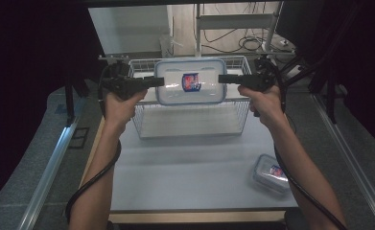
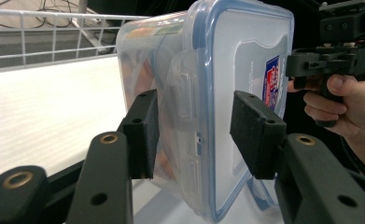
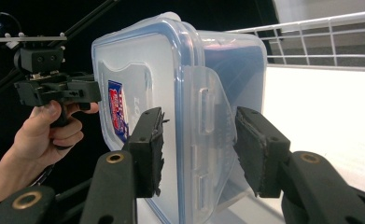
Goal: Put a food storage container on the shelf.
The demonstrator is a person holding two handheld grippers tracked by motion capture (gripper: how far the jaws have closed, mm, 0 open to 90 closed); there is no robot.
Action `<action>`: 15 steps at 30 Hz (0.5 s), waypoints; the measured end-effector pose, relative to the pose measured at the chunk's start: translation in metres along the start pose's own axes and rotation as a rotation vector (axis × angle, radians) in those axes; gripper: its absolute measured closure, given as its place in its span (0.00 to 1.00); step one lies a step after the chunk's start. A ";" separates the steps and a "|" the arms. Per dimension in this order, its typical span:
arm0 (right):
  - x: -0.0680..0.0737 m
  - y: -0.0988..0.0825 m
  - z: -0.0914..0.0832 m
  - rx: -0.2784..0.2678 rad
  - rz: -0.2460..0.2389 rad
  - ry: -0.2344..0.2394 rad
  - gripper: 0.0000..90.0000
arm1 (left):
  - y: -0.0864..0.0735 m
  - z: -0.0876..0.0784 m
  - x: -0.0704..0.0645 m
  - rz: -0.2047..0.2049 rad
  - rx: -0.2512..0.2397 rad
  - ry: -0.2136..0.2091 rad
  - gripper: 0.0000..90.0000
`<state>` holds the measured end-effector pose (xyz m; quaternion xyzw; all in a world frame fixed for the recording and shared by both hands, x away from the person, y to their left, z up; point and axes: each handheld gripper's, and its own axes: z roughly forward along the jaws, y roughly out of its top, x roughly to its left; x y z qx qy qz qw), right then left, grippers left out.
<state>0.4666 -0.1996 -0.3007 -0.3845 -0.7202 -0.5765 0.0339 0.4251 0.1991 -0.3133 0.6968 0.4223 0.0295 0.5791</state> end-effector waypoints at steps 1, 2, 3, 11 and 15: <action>-0.001 0.002 0.002 0.002 0.003 -0.003 0.59 | 0.001 0.001 0.003 -0.005 -0.002 -0.001 0.59; -0.002 0.003 0.003 0.002 0.008 -0.007 0.59 | 0.002 0.003 0.004 -0.013 -0.002 -0.001 0.59; -0.003 0.004 0.004 0.002 0.013 -0.009 0.59 | 0.003 0.004 0.007 -0.012 -0.001 -0.001 0.59; -0.015 0.011 0.013 -0.001 0.054 -0.011 0.59 | 0.009 0.010 0.016 -0.056 -0.001 0.003 0.59; -0.018 0.013 0.016 0.004 0.069 -0.005 0.58 | 0.010 0.010 0.016 -0.074 -0.005 0.010 0.58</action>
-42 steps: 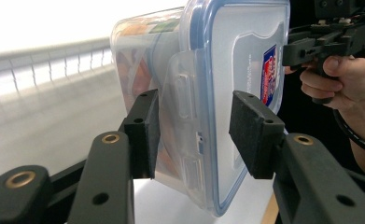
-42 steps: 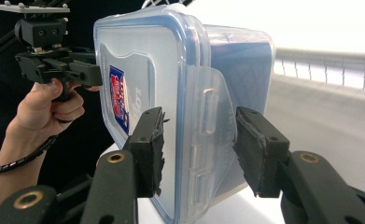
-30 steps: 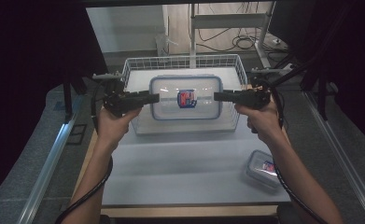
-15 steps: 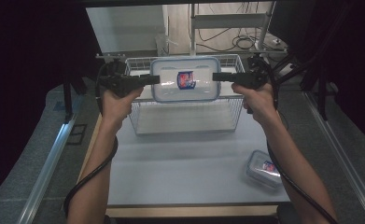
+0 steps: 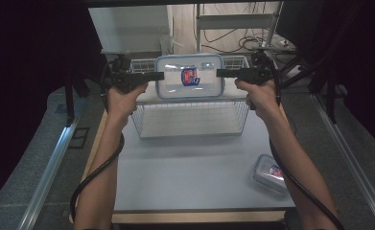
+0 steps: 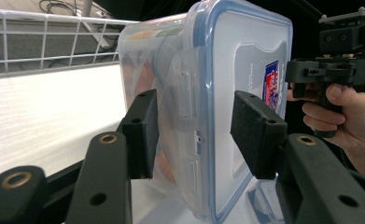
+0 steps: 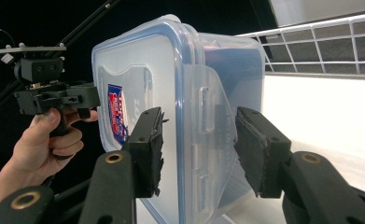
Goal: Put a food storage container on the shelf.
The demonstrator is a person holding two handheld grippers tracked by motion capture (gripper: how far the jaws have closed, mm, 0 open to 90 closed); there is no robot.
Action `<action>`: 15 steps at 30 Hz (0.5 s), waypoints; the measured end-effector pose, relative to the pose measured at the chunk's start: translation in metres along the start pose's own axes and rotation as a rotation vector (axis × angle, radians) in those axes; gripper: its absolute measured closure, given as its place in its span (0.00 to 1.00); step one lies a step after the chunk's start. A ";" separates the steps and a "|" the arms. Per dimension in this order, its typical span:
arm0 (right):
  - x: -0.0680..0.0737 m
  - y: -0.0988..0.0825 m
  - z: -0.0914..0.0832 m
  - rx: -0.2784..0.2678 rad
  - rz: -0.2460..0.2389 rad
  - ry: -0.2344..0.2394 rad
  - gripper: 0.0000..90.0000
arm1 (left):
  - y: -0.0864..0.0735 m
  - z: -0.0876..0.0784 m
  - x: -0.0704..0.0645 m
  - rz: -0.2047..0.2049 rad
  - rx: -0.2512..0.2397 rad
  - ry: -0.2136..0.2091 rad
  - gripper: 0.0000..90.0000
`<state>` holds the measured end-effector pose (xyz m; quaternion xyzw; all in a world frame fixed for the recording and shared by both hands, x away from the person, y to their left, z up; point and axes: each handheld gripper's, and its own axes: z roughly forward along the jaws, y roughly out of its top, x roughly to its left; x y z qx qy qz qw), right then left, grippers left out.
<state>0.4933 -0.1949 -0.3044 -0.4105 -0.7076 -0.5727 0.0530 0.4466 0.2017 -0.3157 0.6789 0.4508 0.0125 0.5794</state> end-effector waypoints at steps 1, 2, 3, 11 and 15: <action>-0.001 0.000 0.001 -0.002 -0.003 0.000 0.58 | 0.000 0.000 0.000 -0.002 -0.003 0.002 0.58; -0.001 0.001 0.001 -0.003 -0.003 -0.002 0.58 | 0.000 0.000 0.000 -0.004 -0.006 0.002 0.58; -0.001 0.002 0.003 -0.006 -0.013 -0.014 0.57 | -0.001 0.001 0.001 -0.006 -0.008 0.002 0.58; 0.000 0.004 0.009 -0.018 -0.019 -0.038 0.55 | 0.001 0.003 0.004 -0.008 -0.014 0.011 0.57; -0.002 0.004 0.010 -0.023 -0.013 -0.039 0.54 | 0.002 0.004 0.005 -0.005 -0.025 0.028 0.57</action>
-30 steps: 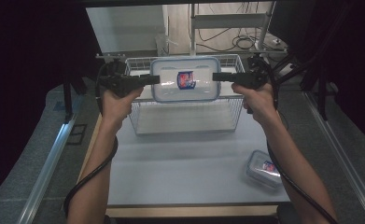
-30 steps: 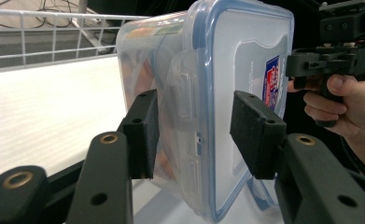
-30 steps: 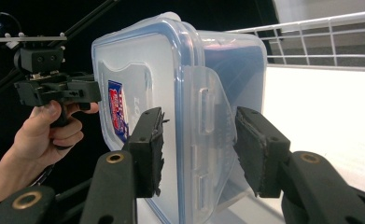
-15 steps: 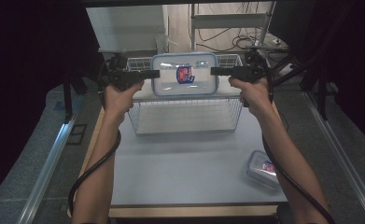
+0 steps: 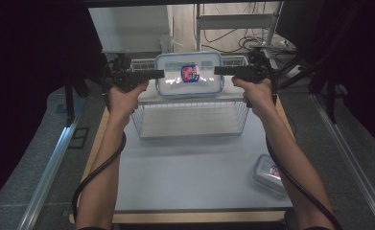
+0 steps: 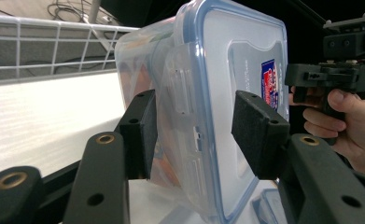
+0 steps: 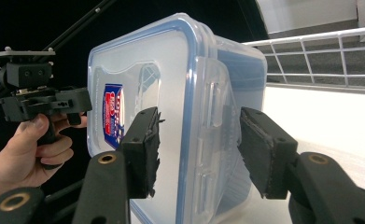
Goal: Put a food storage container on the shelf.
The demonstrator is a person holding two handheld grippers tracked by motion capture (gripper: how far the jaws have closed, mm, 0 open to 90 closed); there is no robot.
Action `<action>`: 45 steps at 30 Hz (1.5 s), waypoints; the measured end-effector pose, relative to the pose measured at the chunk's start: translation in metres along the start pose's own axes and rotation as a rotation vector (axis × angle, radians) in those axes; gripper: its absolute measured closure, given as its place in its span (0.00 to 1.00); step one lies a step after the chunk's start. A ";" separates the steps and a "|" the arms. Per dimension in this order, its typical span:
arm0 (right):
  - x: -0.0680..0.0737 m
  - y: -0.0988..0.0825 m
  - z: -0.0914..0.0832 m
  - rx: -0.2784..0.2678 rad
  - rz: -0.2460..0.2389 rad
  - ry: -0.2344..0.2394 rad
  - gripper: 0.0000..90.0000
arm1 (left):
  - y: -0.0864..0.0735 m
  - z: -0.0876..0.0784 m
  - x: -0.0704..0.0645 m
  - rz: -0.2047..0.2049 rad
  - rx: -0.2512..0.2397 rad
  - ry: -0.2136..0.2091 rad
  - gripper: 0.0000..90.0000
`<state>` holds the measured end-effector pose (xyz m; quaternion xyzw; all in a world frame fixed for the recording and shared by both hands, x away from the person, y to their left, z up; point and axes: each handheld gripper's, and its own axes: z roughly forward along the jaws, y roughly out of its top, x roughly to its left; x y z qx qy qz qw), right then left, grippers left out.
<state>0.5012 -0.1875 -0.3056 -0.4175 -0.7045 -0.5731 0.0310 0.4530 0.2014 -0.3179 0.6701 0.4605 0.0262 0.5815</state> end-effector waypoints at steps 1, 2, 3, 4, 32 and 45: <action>0.000 0.000 0.000 -0.001 -0.001 -0.002 0.54 | 0.000 0.000 0.000 0.015 0.000 0.017 0.57; -0.001 0.000 0.001 -0.005 -0.005 -0.007 0.53 | 0.000 0.000 -0.002 0.034 0.005 0.032 0.58; 0.000 -0.001 0.001 -0.003 -0.015 -0.019 0.52 | 0.000 -0.001 -0.003 0.045 0.004 0.041 0.56; 0.000 -0.001 0.002 -0.003 -0.031 -0.037 0.51 | 0.000 -0.001 -0.004 0.051 0.002 0.045 0.55; 0.012 -0.027 0.004 0.052 -0.243 -0.348 0.99 | -0.009 0.025 0.008 0.183 0.053 0.341 1.00; 0.011 -0.030 0.010 0.065 -0.246 -0.391 1.00 | -0.018 0.030 0.009 0.145 0.044 0.308 1.00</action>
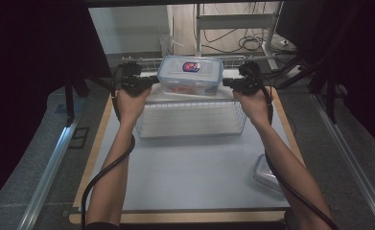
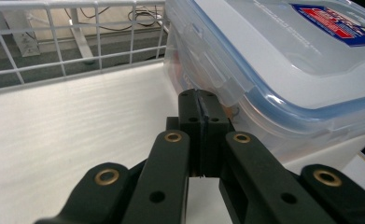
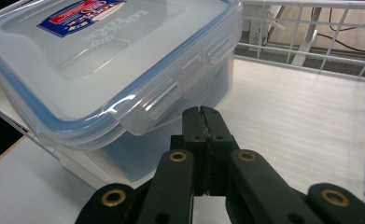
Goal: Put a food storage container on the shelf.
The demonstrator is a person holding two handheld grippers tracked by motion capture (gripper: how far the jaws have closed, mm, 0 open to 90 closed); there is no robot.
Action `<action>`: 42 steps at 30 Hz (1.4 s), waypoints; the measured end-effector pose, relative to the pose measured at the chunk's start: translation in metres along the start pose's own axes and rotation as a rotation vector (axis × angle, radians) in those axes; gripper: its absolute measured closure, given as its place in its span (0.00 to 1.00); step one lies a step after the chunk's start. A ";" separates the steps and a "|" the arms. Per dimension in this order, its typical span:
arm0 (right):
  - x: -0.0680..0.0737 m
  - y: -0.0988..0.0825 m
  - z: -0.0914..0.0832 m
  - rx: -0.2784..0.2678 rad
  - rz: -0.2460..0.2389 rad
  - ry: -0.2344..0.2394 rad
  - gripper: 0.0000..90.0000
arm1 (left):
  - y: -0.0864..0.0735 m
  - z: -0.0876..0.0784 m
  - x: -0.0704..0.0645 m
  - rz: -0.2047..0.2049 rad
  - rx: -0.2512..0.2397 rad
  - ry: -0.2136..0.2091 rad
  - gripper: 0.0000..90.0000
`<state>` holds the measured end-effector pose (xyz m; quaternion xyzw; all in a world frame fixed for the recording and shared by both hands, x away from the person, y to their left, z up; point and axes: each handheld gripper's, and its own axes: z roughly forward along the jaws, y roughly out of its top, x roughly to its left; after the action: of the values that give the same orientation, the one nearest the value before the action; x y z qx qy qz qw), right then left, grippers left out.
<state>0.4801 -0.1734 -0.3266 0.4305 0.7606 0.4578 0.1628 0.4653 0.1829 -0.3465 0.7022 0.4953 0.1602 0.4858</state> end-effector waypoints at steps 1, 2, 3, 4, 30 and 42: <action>0.000 0.000 0.000 -0.001 0.001 -0.001 1.00 | -0.001 -0.001 -0.001 0.000 -0.003 -0.001 1.00; 0.000 0.000 0.001 -0.001 0.001 0.000 1.00 | -0.003 -0.003 -0.001 0.000 -0.005 -0.003 1.00; 0.000 0.000 0.001 0.000 0.002 0.000 1.00 | -0.004 -0.004 -0.002 0.001 -0.008 -0.006 1.00; -0.001 0.001 0.001 -0.001 0.002 0.000 1.00 | -0.005 -0.005 -0.002 -0.001 -0.009 -0.010 1.00; 0.005 -0.011 -0.021 -0.055 -0.070 0.033 0.95 | -0.030 -0.045 -0.024 0.117 -0.036 0.013 0.90; 0.023 -0.079 -0.064 -0.034 -0.194 0.122 0.83 | -0.098 -0.078 -0.052 0.216 0.026 -0.011 0.63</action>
<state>0.3857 -0.2068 -0.3552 0.3233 0.7994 0.4781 0.1670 0.3336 0.1836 -0.3781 0.7585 0.4162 0.2012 0.4593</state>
